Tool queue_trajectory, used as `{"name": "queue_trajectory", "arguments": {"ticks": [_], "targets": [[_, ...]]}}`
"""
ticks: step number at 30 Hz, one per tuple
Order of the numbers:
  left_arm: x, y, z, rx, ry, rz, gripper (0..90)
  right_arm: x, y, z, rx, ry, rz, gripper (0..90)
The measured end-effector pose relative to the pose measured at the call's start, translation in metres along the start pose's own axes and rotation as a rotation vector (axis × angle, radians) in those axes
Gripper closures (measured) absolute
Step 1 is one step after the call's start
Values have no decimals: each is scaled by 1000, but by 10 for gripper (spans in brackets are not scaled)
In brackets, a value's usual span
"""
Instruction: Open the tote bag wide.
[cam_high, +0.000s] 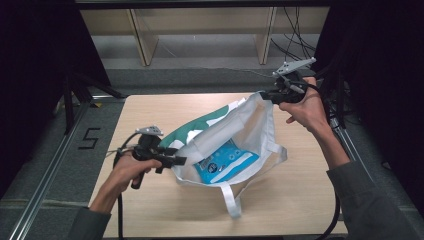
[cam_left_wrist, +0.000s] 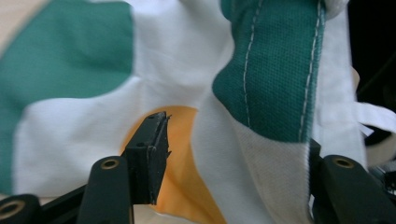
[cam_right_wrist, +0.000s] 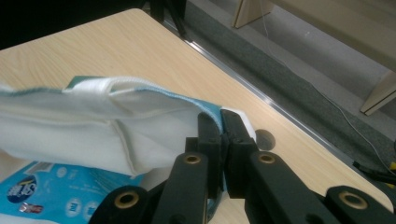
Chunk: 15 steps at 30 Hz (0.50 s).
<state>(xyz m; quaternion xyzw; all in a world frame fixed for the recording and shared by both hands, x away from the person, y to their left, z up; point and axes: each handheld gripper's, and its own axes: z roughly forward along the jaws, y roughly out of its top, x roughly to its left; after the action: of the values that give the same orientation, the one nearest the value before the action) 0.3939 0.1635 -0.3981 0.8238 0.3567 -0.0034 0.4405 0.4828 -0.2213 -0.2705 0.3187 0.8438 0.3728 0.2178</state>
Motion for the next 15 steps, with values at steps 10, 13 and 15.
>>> {"name": "queue_trajectory", "arguments": {"ticks": [10, 13, 15], "targets": [[-23, 2, -4, -71, 17, 119, 855, 4, 0, -12, -21, 10, -36, 887], [-37, 21, -29, -166, -19, 127, 860, -4, -2, -35, -98, 16, -17, 888], [-54, 41, -49, -214, -2, 186, 860, -5, -1, -40, -118, 17, -1, 888]]}}
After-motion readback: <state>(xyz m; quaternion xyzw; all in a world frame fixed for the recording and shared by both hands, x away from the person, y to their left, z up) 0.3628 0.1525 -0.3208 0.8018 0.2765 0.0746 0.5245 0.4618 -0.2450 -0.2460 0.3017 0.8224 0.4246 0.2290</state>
